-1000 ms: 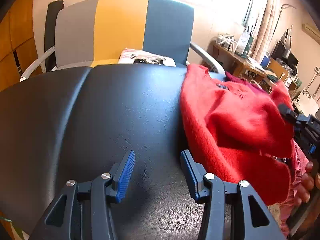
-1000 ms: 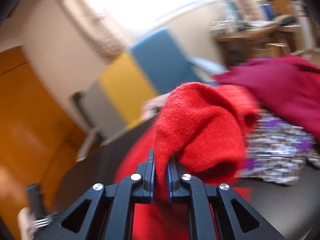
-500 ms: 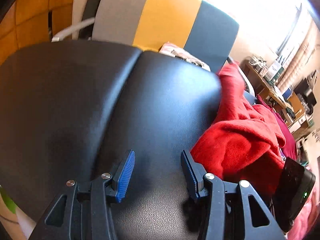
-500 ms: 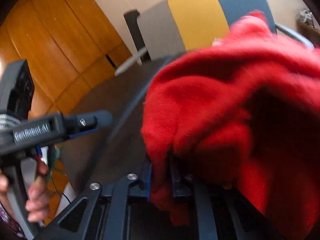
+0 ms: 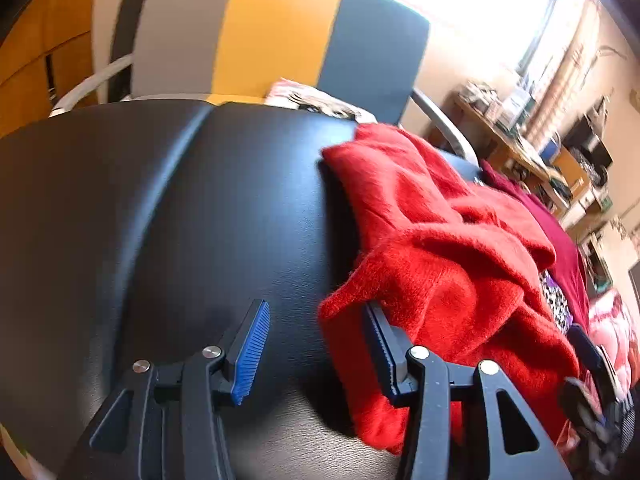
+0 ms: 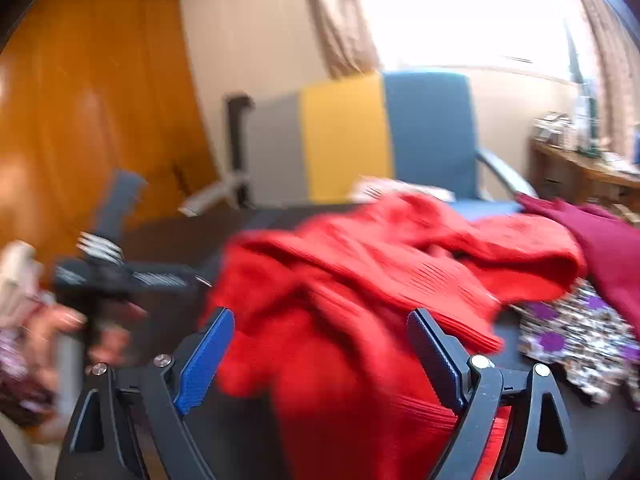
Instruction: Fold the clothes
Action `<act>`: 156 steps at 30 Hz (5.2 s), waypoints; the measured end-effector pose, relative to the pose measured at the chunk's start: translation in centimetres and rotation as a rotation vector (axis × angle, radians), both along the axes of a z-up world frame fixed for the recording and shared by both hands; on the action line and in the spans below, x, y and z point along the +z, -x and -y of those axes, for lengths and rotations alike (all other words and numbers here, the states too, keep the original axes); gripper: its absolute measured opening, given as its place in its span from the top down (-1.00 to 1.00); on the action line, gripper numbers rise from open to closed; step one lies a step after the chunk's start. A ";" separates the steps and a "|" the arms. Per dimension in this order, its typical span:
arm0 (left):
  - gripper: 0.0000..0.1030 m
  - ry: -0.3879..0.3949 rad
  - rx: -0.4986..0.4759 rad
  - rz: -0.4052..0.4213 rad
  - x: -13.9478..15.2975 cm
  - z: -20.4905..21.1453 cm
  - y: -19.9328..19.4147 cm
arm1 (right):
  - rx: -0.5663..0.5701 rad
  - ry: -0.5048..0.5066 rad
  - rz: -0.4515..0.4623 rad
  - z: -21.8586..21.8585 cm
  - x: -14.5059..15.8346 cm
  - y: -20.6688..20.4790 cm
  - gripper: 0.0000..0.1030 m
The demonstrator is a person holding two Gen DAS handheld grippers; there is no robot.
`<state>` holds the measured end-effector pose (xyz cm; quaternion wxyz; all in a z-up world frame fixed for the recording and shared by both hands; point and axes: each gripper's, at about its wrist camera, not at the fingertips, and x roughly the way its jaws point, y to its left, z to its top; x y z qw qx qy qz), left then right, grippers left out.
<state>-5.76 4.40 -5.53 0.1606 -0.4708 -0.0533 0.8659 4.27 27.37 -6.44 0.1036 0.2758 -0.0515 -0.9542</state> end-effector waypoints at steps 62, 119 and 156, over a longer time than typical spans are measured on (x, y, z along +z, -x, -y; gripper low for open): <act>0.81 -0.129 0.210 -0.120 5.6 13.8 4.0 | -0.031 0.121 0.323 -0.1 -4.3 2.6 -0.52; 0.74 -0.239 0.120 -0.223 8.4 14.7 7.4 | -0.090 0.215 0.281 -1.1 -5.3 15.1 0.44; 0.67 0.046 -0.013 -0.287 -1.1 14.6 -5.0 | 0.550 -0.233 0.234 16.1 1.3 12.4 0.82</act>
